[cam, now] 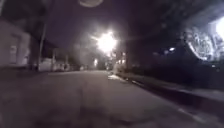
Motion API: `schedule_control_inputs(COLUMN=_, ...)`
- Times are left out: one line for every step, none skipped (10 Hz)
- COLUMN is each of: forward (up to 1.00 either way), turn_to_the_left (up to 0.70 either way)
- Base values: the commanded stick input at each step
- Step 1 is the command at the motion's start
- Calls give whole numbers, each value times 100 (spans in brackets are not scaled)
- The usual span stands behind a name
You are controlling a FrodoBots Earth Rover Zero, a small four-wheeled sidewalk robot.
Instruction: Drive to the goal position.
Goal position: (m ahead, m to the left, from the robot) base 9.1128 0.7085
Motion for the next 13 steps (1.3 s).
schedule_control_inputs(forward=70, turn_to_the_left=0)
schedule_control_inputs(forward=70, turn_to_the_left=0)
schedule_control_inputs(forward=70, turn_to_the_left=0)
schedule_control_inputs(forward=70, turn_to_the_left=0)
schedule_control_inputs(forward=70, turn_to_the_left=0)
schedule_control_inputs(forward=70, turn_to_the_left=0)
schedule_control_inputs(forward=70, turn_to_the_left=0)
schedule_control_inputs(forward=70, turn_to_the_left=0)
schedule_control_inputs(forward=70, turn_to_the_left=0)
schedule_control_inputs(forward=70, turn_to_the_left=0)
schedule_control_inputs(forward=70, turn_to_the_left=0)
schedule_control_inputs(forward=70, turn_to_the_left=0)
schedule_control_inputs(forward=70, turn_to_the_left=0)
